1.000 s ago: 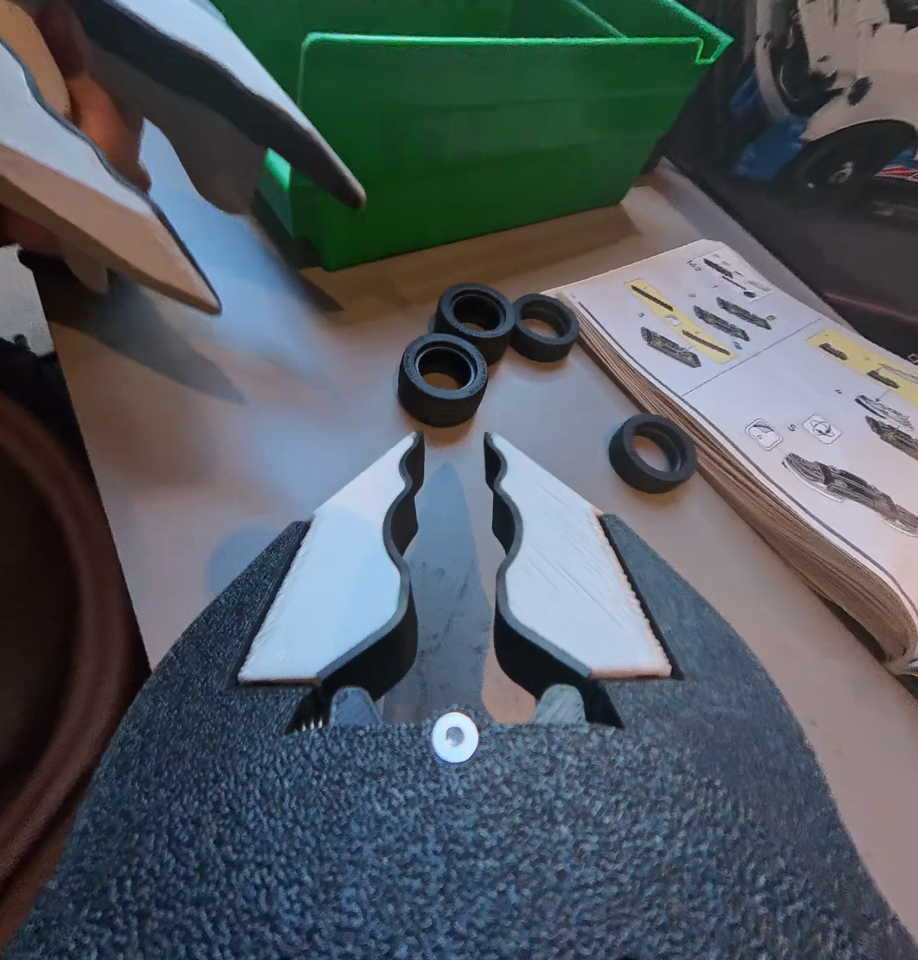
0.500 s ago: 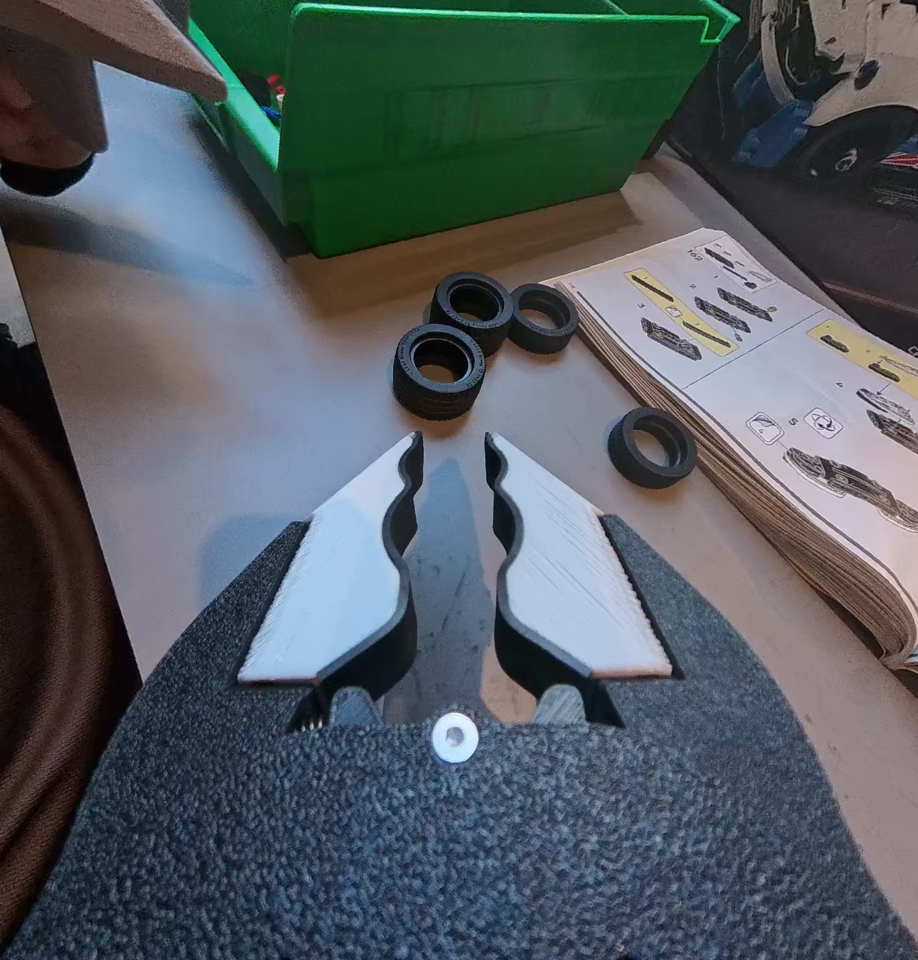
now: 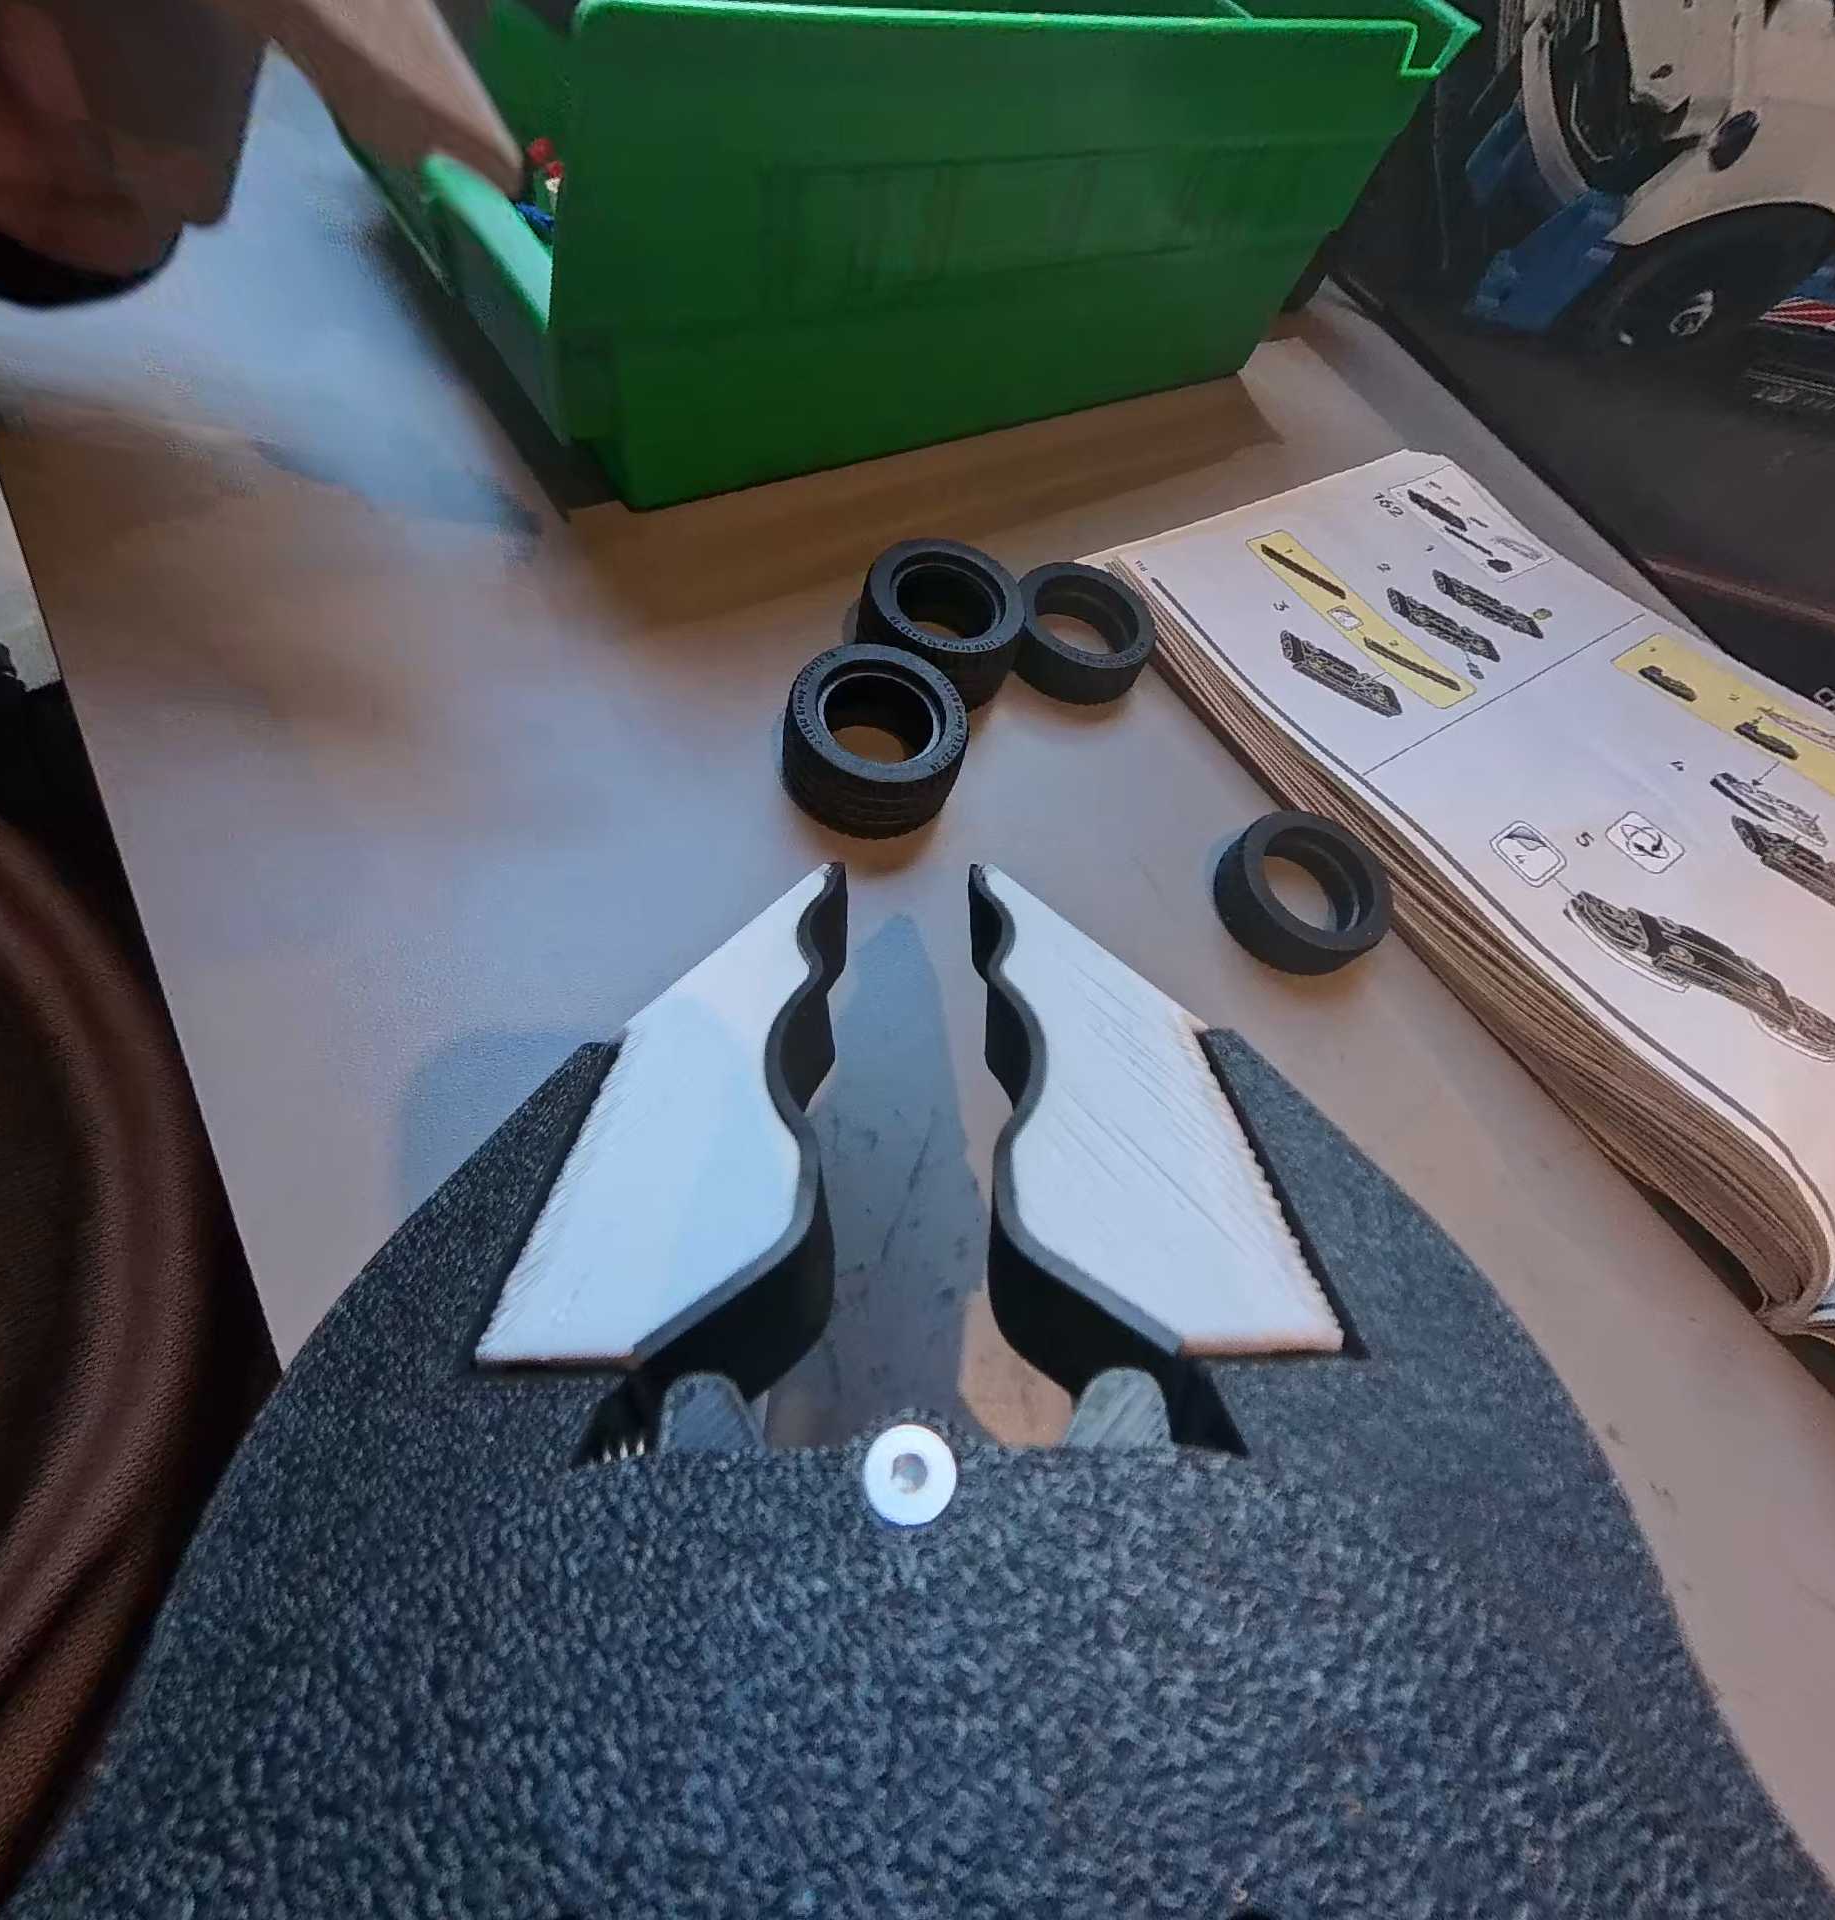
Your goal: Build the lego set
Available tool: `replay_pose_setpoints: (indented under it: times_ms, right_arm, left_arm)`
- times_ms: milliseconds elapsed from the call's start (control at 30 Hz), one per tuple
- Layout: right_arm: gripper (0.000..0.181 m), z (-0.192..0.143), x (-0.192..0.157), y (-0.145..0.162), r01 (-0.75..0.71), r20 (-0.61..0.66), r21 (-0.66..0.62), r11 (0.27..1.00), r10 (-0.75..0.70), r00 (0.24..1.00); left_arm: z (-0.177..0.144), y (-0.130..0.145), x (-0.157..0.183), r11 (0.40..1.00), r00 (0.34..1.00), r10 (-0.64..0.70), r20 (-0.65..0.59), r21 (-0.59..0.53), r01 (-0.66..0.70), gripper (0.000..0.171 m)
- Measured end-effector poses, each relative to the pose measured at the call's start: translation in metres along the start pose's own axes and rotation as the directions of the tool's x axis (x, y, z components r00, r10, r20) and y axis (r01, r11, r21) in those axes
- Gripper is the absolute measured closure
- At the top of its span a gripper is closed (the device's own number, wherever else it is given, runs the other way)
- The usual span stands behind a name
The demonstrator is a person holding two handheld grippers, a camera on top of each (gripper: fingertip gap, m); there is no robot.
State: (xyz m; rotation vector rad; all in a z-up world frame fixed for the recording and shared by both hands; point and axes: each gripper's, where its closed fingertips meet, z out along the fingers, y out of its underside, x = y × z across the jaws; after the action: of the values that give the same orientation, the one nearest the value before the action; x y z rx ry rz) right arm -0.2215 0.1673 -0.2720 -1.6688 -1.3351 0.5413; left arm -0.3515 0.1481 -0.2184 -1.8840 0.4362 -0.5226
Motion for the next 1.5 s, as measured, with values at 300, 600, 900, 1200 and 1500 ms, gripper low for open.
replay_pose_setpoints:
  times_ms: [300, 600, 900, 1200, 1500]
  right_arm:
    - [0.158, 0.001, 0.000, 0.001, -0.001, 0.005, -0.005, 1.000, 0.001, 1.000]
    - [0.158, -0.001, 0.000, 0.000, -0.004, 0.006, 0.005, 1.000, 0.004, 1.000]
    - [0.158, -0.001, 0.000, 0.000, -0.013, 0.011, 0.005, 1.000, 0.013, 1.000]
    - [0.160, 0.001, 0.001, 0.001, -0.020, 0.018, -0.004, 1.000, 0.020, 1.000]
    - [0.160, 0.001, 0.001, 0.002, -0.017, 0.016, -0.010, 1.000, 0.017, 1.000]
  left_arm:
    - [0.001, -0.012, -0.060, 0.961, 0.994, 0.098, 0.056, -0.266, -0.080, 0.123]
    - [0.035, 0.047, -0.074, 0.581, 0.898, 0.329, -0.293, -0.687, -0.437, 0.130]
    - [0.050, 0.063, -0.073, 0.452, 0.829, 0.306, -0.468, -0.694, -0.560, 0.151]
    - [0.044, 0.064, -0.074, 0.492, 0.810, 0.315, -0.495, -0.644, -0.585, 0.169]
    - [0.045, 0.057, -0.079, 0.535, 0.820, 0.352, -0.451, -0.622, -0.571, 0.154]
